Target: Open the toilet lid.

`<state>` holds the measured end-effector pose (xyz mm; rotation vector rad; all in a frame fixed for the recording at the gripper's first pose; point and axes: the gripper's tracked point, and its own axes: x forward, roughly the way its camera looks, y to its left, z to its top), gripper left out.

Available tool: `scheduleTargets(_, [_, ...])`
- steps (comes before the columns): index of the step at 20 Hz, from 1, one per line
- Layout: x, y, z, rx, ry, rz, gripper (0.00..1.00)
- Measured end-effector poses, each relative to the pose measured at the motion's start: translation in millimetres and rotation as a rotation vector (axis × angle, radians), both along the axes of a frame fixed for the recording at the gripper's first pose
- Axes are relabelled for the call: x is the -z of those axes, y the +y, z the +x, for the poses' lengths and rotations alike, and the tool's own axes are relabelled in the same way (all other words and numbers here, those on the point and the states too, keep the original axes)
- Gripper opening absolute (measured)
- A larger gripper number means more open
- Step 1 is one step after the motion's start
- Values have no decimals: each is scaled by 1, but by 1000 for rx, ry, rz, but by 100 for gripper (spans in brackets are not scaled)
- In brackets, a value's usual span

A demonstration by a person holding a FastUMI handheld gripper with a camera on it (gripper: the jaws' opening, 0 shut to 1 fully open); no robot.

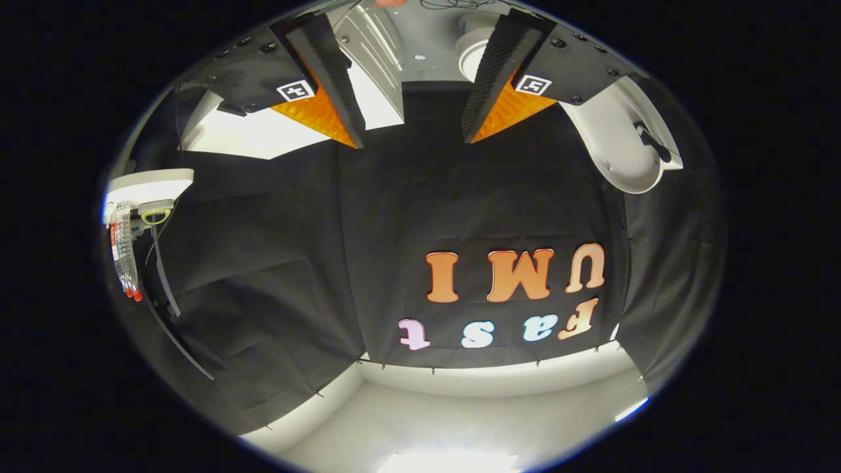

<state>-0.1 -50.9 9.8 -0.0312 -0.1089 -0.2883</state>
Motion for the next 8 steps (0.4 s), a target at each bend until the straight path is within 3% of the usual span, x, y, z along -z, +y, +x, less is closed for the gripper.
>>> scheduleTargets(8, [36, 13, 11, -37, 94, 26, 96])
